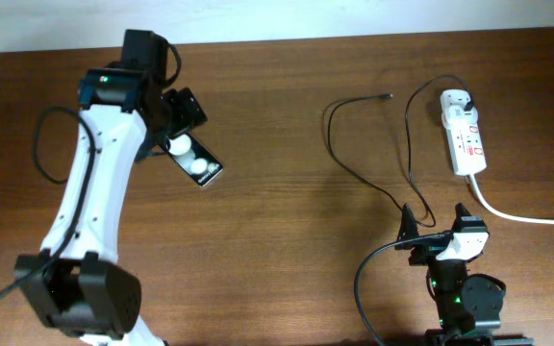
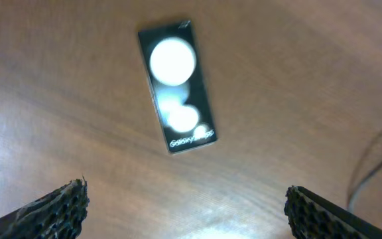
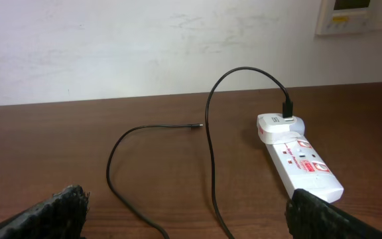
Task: Plug charger to phone and switch on socket
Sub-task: 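Move the left gripper over the black phone and grasp it, then lift the phone with the left gripper and rotate it upright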
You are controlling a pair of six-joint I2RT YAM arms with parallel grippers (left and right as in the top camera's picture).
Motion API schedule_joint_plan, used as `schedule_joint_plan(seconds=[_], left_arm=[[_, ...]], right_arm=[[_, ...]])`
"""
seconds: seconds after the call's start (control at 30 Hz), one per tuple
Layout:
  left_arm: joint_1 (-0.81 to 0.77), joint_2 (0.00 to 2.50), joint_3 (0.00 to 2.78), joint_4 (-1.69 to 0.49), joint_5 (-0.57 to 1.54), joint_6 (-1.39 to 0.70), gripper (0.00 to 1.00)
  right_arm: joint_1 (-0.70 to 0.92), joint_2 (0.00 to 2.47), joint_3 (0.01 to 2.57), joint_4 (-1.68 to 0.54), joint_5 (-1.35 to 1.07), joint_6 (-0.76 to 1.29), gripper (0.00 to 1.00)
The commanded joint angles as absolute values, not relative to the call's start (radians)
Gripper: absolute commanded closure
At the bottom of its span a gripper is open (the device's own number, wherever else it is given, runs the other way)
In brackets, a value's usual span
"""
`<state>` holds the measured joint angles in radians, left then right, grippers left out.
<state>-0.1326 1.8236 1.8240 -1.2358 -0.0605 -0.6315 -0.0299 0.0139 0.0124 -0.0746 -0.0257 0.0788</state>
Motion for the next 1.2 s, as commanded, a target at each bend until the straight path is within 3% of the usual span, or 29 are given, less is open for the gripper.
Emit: schedule_joint_plan(seconds=[0.0, 0.2, 0.63, 1.17], left_arm=[[-0.13, 1.91, 1.842, -1.25, -0.066, -0.685, 0.01], [-0.014, 2.036, 1.842, -1.184, 0.075, -0.685, 0.01], [-0.036, 2.284, 1.842, -1.043, 0.09, -0.741, 0.01], [-0.068, 2.364, 1.841, -1.018, 0.022, -0.774, 0.01]], right_arm=[[-0.033, 0.007, 0.006, -0.078, -0.021, 0.083, 0.02], [-0.033, 0.007, 0.006, -0.078, -0.021, 0.083, 0.01], [-0.033, 0.007, 0.006, -0.078, -0.021, 0.083, 0.02], [-0.033, 0.007, 0.006, -0.078, -0.021, 0.083, 0.02]])
